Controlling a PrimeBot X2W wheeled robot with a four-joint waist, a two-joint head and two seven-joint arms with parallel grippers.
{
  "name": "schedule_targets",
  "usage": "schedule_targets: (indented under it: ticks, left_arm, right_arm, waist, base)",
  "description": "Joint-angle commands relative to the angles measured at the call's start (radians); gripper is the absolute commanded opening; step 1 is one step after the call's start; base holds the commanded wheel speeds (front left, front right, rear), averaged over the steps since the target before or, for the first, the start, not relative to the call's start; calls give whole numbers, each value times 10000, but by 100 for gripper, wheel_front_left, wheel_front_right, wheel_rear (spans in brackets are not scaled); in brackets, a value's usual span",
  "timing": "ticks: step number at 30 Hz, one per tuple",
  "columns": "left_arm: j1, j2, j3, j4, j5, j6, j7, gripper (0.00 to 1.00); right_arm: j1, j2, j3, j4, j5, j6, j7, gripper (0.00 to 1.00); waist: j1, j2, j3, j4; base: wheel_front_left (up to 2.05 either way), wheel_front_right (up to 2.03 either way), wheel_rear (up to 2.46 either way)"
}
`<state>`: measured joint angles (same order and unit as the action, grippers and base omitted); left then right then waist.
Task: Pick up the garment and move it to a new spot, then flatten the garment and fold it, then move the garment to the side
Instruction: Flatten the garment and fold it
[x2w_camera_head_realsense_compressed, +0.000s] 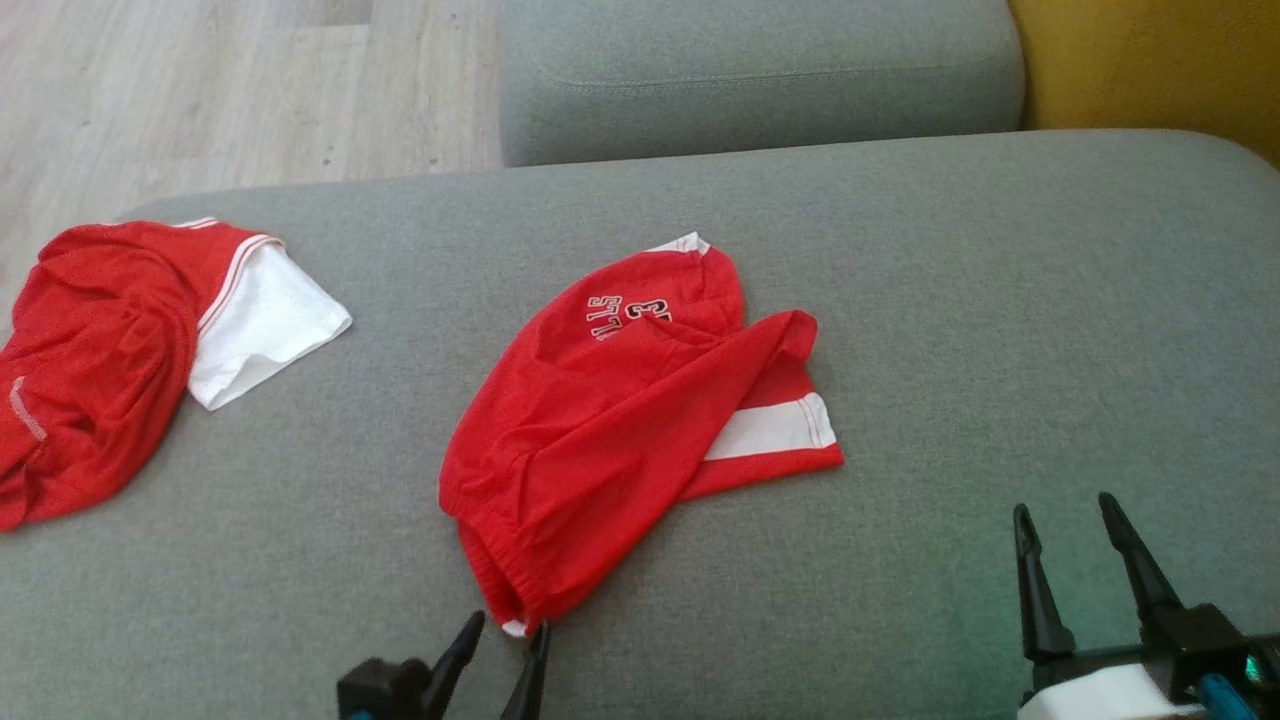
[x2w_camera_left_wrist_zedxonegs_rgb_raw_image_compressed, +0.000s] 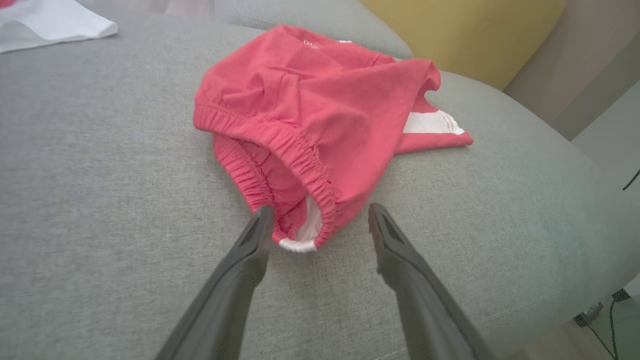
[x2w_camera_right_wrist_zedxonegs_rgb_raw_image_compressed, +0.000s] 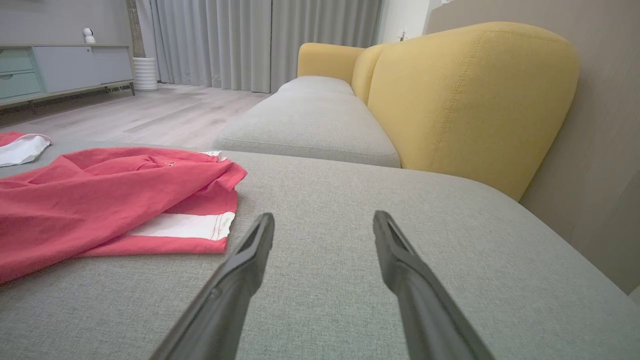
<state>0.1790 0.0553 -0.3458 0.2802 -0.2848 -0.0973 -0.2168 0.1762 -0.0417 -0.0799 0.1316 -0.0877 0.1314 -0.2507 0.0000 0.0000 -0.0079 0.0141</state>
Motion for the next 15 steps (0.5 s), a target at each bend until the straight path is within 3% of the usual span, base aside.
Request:
schedule_targets:
  ticks: [1,12,13,15]
  left_arm:
    - [-632,-51,240,-224,-64,-23,19,100]
    - [-1722,-51,-121,997,-938,45,348,100]
    - [-1831,-51,-163,1123,-905,58,347,89]
    - [-1988,-51,-165,1294,-1235,122,311,55]
  right_arm:
    - [-381,-87,264,-327,56,-7,-110,100]
    - [-670,-86,481,-413,103,-7,-110,100]
    - [-686,-86,504,-408,114,-7,-110,100]
    - [-701,-86,508,-395,145,-7,-110,100]
  waist:
    - [0,0,28,-30]
    - [0,0,522,-481]
    - [0,0,562,-541]
    - [0,0,624,-624]
  base:
    - [0,0,0]
    - [0,0,0]
    - [0,0,0]
    - [0,0,0]
